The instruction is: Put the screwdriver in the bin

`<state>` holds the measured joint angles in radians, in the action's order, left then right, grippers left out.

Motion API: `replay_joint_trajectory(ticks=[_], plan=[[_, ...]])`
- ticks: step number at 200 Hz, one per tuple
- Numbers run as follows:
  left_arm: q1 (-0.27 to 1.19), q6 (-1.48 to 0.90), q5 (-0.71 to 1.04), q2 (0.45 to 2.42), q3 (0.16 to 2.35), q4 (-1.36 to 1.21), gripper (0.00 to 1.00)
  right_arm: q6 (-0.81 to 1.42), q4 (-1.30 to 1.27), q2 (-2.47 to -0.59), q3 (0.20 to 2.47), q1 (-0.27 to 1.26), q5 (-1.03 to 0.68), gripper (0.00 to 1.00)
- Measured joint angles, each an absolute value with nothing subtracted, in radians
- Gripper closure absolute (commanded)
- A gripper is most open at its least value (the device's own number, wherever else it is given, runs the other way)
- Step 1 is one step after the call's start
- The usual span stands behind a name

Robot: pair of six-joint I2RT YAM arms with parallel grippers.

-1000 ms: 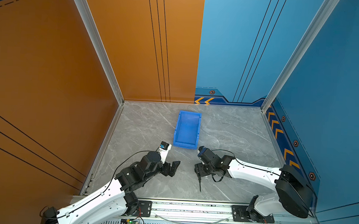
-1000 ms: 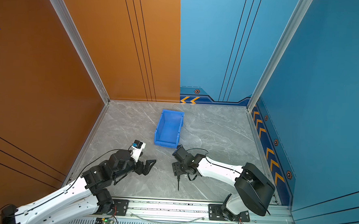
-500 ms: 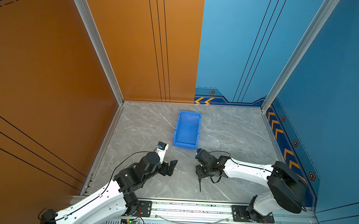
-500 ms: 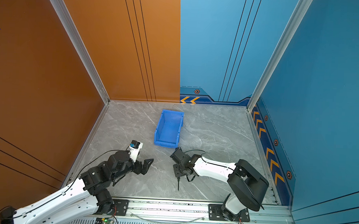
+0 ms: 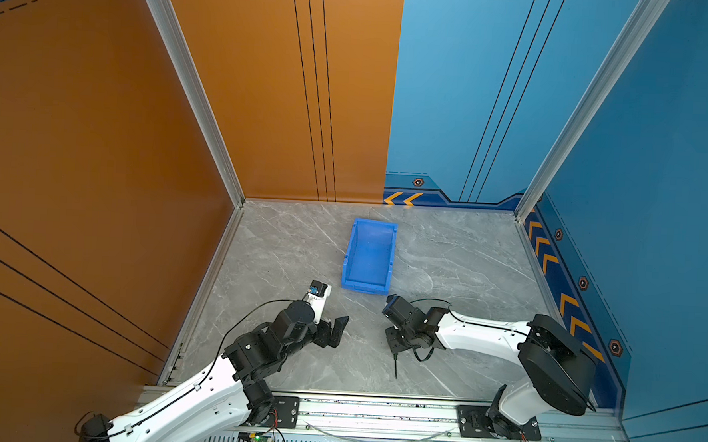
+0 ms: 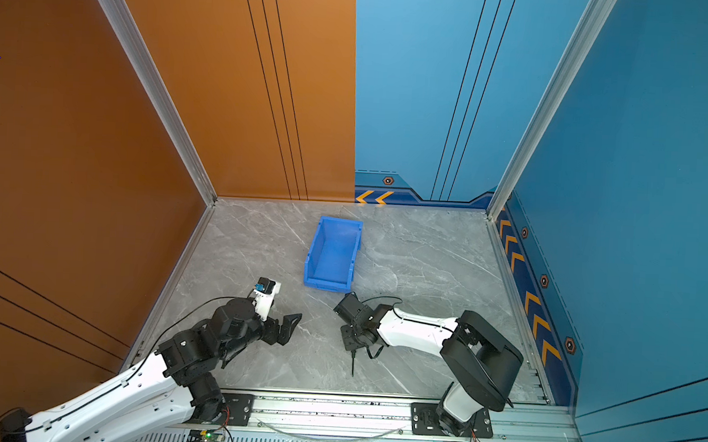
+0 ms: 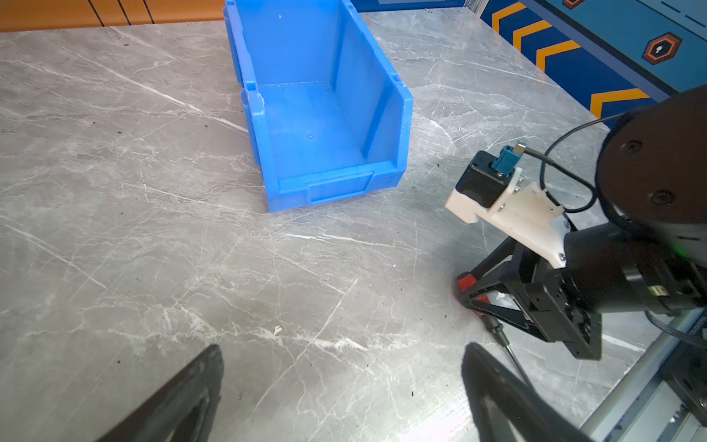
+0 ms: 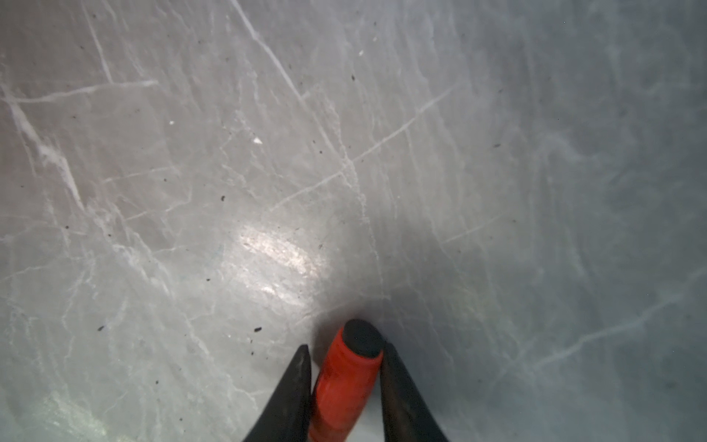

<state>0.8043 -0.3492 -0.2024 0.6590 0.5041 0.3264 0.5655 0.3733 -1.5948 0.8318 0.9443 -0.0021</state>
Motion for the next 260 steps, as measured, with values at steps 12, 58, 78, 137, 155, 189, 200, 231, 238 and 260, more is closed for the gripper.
replay_joint_trajectory(ticks=[12,58,78,137,155,189,200,231,238,260], plan=[[0.804,-0.349,-0.203,0.659,0.504,0.326,0.02,0.566,0.374,-1.597,0.835,0.945,-0.002,0.85],[0.804,-0.349,-0.21,0.659,0.504,0.326,0.02,0.554,0.403,-1.604,0.857,0.945,0.004,0.99],[0.804,-0.349,-0.21,0.659,0.499,0.319,0.02,0.548,0.426,-1.604,0.875,0.945,0.012,1.0],[0.803,-0.345,-0.21,0.66,0.49,0.296,0.02,0.539,0.473,-1.569,1.002,0.934,0.03,1.0],[0.799,-0.344,-0.21,0.66,0.49,0.295,0.02,0.54,0.481,-1.569,1.078,0.914,0.031,1.0],[0.79,-0.34,-0.21,0.66,0.49,0.293,0.02,0.548,0.513,-1.592,1.244,0.87,0.066,1.0],[0.787,-0.338,-0.21,0.66,0.489,0.287,0.02,0.555,0.524,-1.615,1.306,0.856,0.084,1.0],[0.779,-0.337,-0.21,0.66,0.483,0.274,0.02,0.58,0.541,-1.724,1.482,0.817,0.127,1.0],[0.778,-0.337,-0.21,0.661,0.48,0.272,0.02,0.585,0.543,-1.753,1.518,0.811,0.136,1.0],[0.771,-0.337,-0.21,0.666,0.478,0.265,0.02,0.601,0.549,-1.856,1.635,0.795,0.16,1.0]])
